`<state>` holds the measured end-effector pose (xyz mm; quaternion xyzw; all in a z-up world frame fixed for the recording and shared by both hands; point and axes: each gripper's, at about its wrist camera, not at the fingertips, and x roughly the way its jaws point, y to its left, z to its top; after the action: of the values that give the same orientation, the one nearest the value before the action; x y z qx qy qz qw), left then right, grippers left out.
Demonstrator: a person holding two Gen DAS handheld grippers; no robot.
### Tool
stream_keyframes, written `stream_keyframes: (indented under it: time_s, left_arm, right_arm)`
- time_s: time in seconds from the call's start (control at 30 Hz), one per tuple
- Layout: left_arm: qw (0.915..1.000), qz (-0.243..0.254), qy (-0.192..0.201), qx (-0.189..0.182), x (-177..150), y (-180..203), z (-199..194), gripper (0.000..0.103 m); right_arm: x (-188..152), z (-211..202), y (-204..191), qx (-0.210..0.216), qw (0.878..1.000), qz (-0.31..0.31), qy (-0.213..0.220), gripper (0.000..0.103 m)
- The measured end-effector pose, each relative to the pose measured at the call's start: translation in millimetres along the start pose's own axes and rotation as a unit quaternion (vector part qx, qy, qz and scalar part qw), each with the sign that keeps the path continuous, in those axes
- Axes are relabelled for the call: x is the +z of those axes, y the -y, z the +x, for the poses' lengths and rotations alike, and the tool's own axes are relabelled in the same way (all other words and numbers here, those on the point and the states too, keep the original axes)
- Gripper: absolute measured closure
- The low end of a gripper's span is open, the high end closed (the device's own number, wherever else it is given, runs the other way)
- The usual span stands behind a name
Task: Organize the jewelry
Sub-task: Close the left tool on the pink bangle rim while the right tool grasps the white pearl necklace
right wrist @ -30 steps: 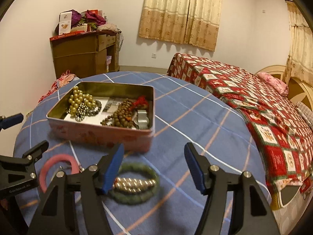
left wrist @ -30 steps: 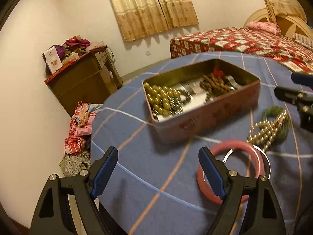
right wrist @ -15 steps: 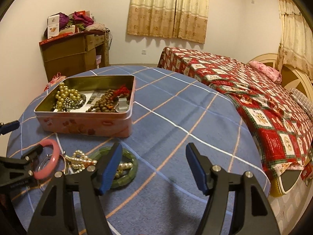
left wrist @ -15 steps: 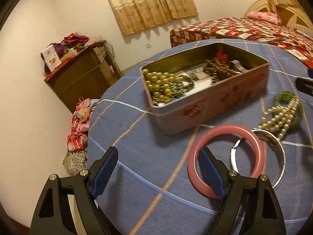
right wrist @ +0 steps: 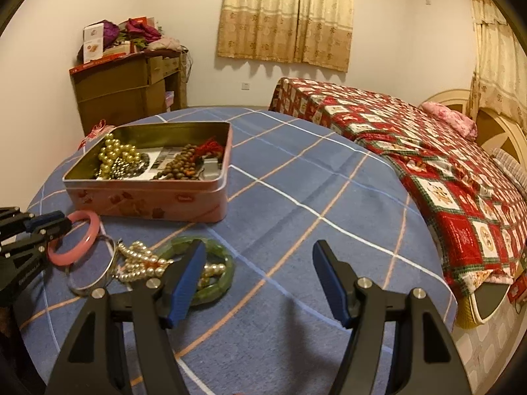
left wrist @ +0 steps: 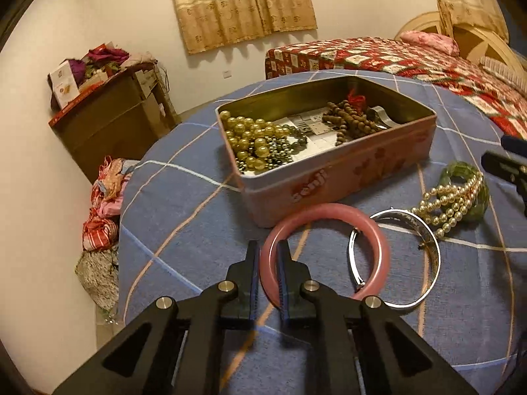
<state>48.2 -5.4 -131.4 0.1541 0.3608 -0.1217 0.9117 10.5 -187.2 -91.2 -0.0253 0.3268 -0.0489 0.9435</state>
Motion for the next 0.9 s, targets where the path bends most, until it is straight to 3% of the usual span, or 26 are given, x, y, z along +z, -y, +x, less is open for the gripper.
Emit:
stream_keyframes:
  time_s: [0.27, 0.57, 0.73, 0.9]
  left_arm:
    - [0.9995, -0.031, 0.008, 0.009, 1, -19, -7, 0.094]
    - [0.9996, -0.015, 0.010, 0.024, -1, -15, -6, 0.094]
    - [0.9996, -0.021, 0.005, 0.018, 0, -17, -4, 0.094]
    - [0.9997, -0.021, 0.005, 0.015, -1, -17, -3, 0.094]
  right_arm:
    - [-3, -2, -14, 0.049, 0.999, -0.019, -0.004, 0.034]
    - [-5, 2, -24, 0.068, 0.997, -0.040, -0.021, 0.046]
    - [-7, 6, -28, 0.081, 0.994, -0.054, -0.038, 0.062]
    - [-8, 7, -28, 0.091, 0.993, -0.058, -0.044, 0.070]
